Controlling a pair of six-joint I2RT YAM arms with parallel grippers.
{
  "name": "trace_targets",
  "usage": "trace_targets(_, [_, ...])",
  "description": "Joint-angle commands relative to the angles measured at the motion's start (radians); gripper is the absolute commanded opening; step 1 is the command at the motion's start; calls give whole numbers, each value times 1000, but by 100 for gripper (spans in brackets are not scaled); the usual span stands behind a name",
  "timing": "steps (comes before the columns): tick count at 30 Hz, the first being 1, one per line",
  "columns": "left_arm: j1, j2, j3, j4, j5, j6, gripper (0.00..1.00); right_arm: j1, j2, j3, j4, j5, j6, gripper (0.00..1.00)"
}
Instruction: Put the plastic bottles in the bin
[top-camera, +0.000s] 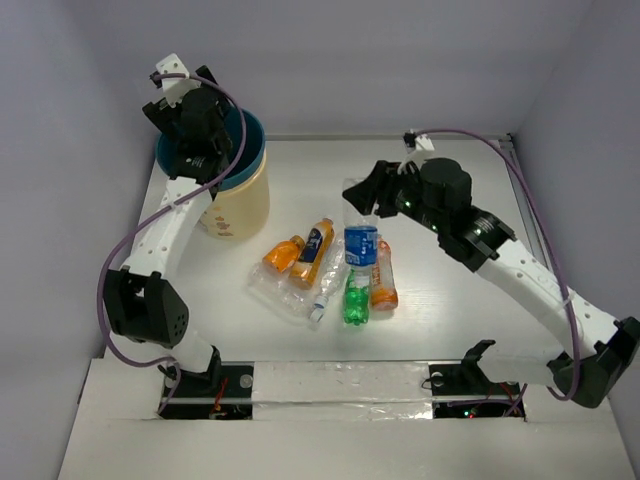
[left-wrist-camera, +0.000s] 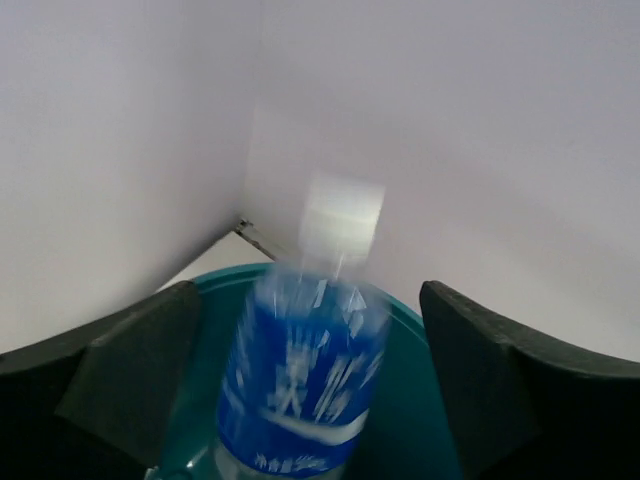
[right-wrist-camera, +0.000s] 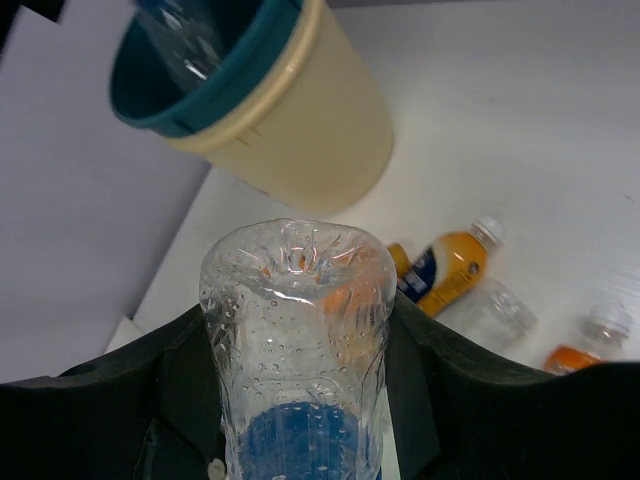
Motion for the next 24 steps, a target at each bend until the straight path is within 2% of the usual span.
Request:
trace_targets(1, [21, -46, 53, 39, 41, -23, 93, 34, 86, 175, 135, -1, 32, 47])
trace_targets(3, [32, -60, 81, -37, 73, -65, 99, 54, 140, 245, 165, -8, 44, 47])
trace_targets(6, [61, -122, 58, -119, 191, -180, 99, 54, 250, 374, 228, -12, 58, 47])
trace_targets(8, [72, -247, -3, -176, 303, -290, 98, 54, 354, 491, 236, -2, 67, 47])
trace_targets(10, [82, -427, -155, -167, 441, -338, 94, 63, 427, 570, 270, 5, 80, 47])
trace_targets(11, [82, -487, -213, -168, 480, -361, 88, 63, 500, 614, 273, 4, 96, 47])
trace_targets(12, [82, -611, -325, -164, 523, -401, 85, 63, 536, 709, 273, 11, 100, 47])
trace_targets(13, [82, -670, -427, -171, 582, -432, 80, 73, 603, 759, 282, 22, 103, 47])
trace_targets(14, [82, -719, -428, -182, 609, -432, 78, 84, 603, 803, 308, 27, 103, 47])
trace_targets(16, [82, -854, -565, -238, 676, -458, 75, 93, 689, 906, 365, 77, 115, 47])
trace_targets(17, [82, -889, -604, -268, 680, -465, 70, 94, 712, 931, 389, 93, 126, 47])
trace_targets(21, [82, -1049, -812, -369, 753, -496, 60, 94, 827, 1040, 483, 163, 221, 47])
trace_targets(24, [82, -1140, -905, -426, 828, -524, 58, 112, 931, 1164, 506, 248, 253, 48])
